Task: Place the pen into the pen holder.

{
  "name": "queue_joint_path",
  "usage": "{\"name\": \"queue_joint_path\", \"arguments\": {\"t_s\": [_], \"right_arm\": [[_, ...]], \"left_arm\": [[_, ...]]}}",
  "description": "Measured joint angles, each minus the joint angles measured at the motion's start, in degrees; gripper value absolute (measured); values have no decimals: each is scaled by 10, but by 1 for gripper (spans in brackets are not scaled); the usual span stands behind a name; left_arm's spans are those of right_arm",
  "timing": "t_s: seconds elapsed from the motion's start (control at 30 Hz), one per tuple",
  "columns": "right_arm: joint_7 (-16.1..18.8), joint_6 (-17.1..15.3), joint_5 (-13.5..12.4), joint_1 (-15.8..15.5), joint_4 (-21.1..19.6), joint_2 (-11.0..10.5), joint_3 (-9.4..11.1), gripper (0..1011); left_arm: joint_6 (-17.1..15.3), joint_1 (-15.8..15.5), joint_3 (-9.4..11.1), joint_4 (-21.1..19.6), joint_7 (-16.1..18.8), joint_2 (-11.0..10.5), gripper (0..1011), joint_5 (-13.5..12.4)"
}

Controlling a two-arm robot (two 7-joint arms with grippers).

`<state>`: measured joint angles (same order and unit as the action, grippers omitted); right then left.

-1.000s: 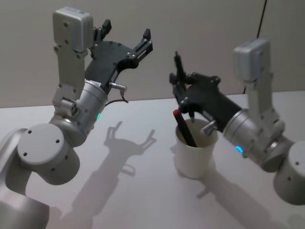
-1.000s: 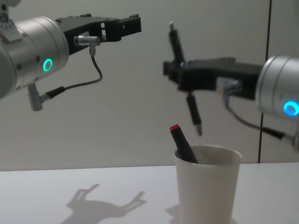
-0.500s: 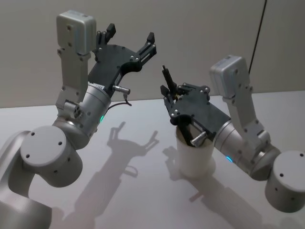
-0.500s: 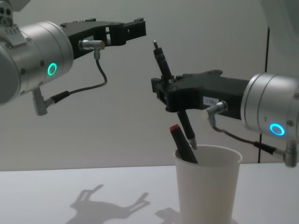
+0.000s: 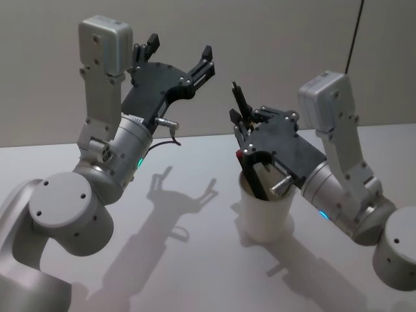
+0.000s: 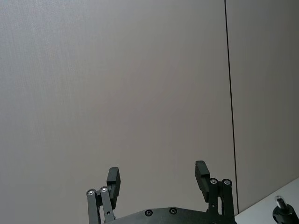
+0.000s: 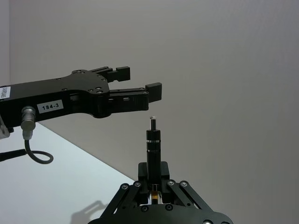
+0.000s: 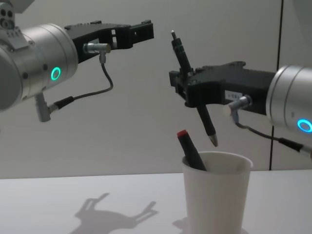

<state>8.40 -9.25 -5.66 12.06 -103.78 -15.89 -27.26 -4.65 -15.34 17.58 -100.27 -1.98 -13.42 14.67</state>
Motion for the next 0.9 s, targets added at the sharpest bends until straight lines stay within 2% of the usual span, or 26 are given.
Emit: {"name": "queue_joint_path", "arguments": {"t_s": [0.5, 0.63, 0.67, 0.7, 0.8, 0.9], "right_arm": [[9, -9, 0, -2, -3, -1, 2, 146], [11, -10, 0, -2, -3, -2, 3, 245], [11, -10, 0, -2, -3, -2, 3, 300], [11, -10, 0, -2, -4, -2, 3, 300], [12, -11, 0, -2, -4, -2, 3, 427], [12, -11, 0, -3, -4, -2, 3, 497]], "left_arm": [[0, 0, 0, 0, 0, 0, 1001, 1], [0, 0, 0, 0, 0, 0, 1001, 1], [0, 0, 0, 0, 0, 0, 1001, 1], [0, 0, 0, 0, 0, 0, 1001, 1], [0, 0, 0, 0, 0, 0, 1001, 1], [0, 0, 0, 0, 0, 0, 1001, 1]]}}
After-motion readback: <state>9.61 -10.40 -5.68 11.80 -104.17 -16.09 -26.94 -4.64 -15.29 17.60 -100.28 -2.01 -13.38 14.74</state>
